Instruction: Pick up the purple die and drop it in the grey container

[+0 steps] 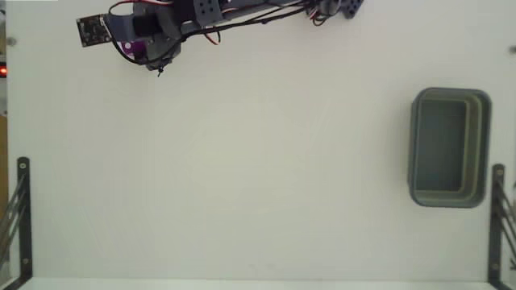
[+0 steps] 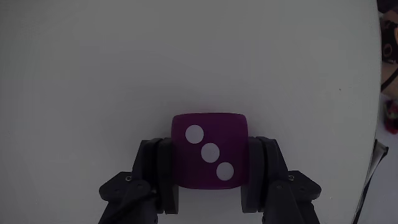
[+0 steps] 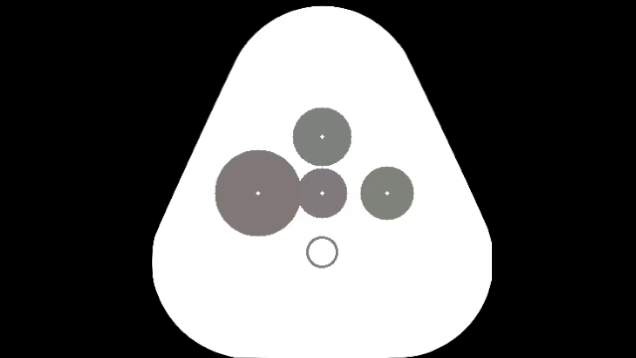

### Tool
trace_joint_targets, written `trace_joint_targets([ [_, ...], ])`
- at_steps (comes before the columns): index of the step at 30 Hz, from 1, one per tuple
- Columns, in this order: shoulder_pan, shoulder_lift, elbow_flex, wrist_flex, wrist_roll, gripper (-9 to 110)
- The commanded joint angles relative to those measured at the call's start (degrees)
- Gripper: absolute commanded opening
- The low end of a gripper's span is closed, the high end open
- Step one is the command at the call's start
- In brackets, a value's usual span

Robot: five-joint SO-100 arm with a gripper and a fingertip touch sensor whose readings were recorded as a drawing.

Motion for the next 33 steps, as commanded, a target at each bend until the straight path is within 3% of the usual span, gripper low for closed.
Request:
trace_joint_targets([
  [1,0.3,1.7,-0.3,-0.3,0.0,50],
  [33,0.3,3.2,-8.6,9.5,0.0,50],
])
